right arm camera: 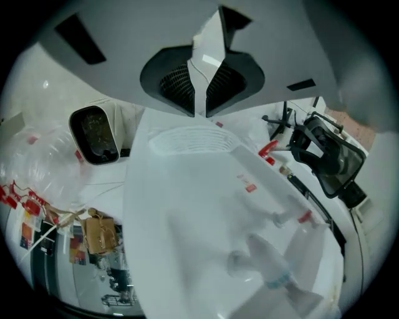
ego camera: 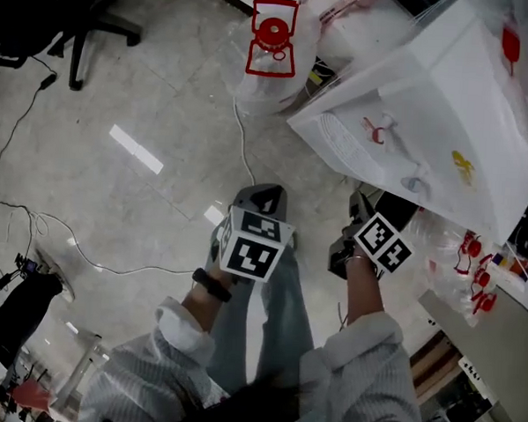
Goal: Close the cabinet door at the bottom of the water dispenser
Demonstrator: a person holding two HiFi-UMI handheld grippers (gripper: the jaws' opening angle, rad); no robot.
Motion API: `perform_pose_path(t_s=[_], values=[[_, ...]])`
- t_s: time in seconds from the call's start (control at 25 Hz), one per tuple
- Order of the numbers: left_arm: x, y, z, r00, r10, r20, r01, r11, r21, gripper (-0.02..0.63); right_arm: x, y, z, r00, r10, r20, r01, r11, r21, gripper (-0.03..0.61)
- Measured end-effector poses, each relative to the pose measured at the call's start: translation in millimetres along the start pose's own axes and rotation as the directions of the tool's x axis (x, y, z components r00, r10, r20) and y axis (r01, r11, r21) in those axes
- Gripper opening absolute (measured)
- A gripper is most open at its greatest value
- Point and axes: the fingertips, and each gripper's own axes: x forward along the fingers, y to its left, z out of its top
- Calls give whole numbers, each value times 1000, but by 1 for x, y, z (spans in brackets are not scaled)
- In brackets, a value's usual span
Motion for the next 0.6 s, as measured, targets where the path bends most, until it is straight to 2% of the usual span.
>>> perform_pose_path(t_s=[0.16,0.28,0.36,0.48,0.6], values=[[-40,-10,38,999,-10,32,9,999,35,11,-51,57,16,995,97,11,-96,993,-72,57],[-69,-26,68,997,-34,65,29,997,66,11,-99,103,46,979,190,72,-179,974,-141,57],[-87,-37,88,995,-59,82,50,993,106,11,-134,135,73,956,256,145,-232,958,-167,57],[-115,-55,111,989,-101,108,82,983,162,11,-194,178,113,906,345,244,-287,926,-246,57],[-156,-84,116,984,-137,117,118,981,157,11,-264,210,131,868,420,264,-324,883,-338,46]])
